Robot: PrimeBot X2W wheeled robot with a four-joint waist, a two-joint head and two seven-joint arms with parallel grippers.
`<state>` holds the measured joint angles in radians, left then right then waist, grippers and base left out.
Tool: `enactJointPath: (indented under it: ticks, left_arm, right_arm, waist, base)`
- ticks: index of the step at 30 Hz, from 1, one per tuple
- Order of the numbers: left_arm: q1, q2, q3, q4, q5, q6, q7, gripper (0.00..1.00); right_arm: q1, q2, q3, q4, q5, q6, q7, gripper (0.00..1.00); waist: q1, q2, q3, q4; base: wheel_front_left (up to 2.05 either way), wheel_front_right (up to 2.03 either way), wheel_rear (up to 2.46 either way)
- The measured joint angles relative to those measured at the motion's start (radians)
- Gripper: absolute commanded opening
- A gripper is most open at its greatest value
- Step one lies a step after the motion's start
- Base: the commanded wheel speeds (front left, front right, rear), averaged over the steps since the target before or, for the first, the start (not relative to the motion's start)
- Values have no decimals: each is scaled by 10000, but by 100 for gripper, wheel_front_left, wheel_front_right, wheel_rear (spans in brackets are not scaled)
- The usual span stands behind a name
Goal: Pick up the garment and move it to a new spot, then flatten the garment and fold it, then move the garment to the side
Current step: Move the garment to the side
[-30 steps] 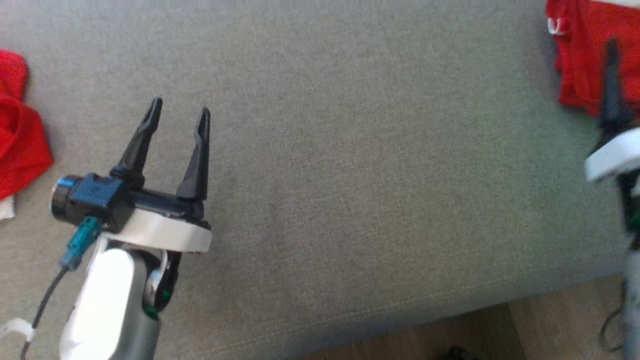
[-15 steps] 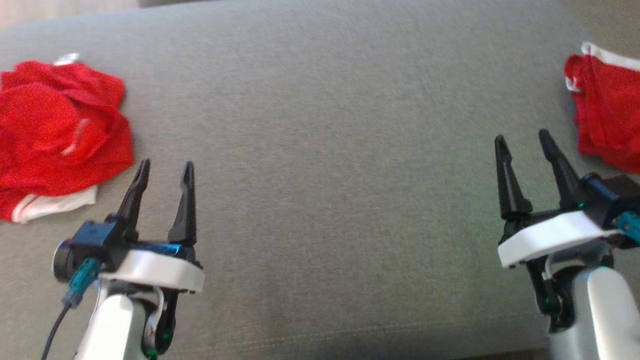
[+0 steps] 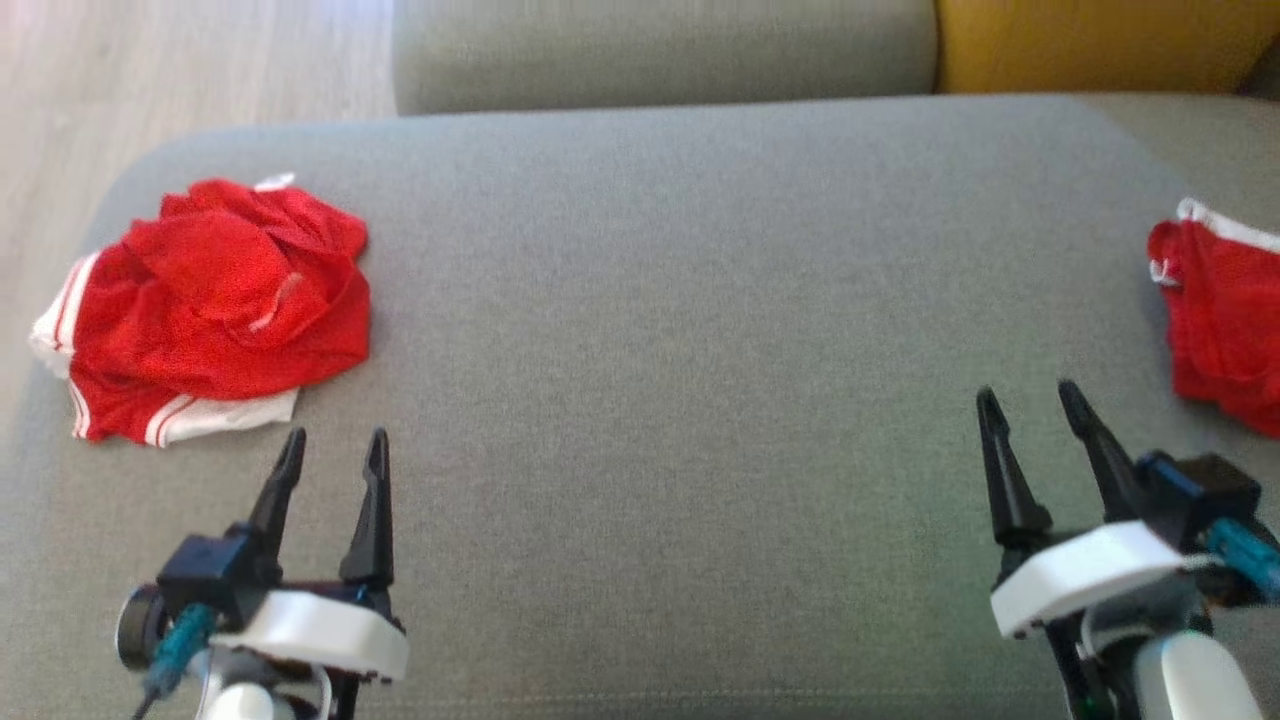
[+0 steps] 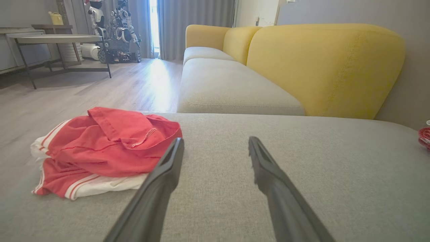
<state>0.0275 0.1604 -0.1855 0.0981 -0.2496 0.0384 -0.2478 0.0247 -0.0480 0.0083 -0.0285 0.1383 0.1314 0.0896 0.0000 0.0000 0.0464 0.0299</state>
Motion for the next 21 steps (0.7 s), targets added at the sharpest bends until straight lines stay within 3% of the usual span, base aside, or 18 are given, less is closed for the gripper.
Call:
enactJointPath:
  ticks: [21]
  left_arm:
    - [555, 180, -307, -238, -2, 159, 351, 100]
  right_arm:
    - [964, 15, 29, -424, 113, 0, 249, 100]
  waist:
    - [0, 0, -739, -222]
  base:
    - [0, 0, 0]
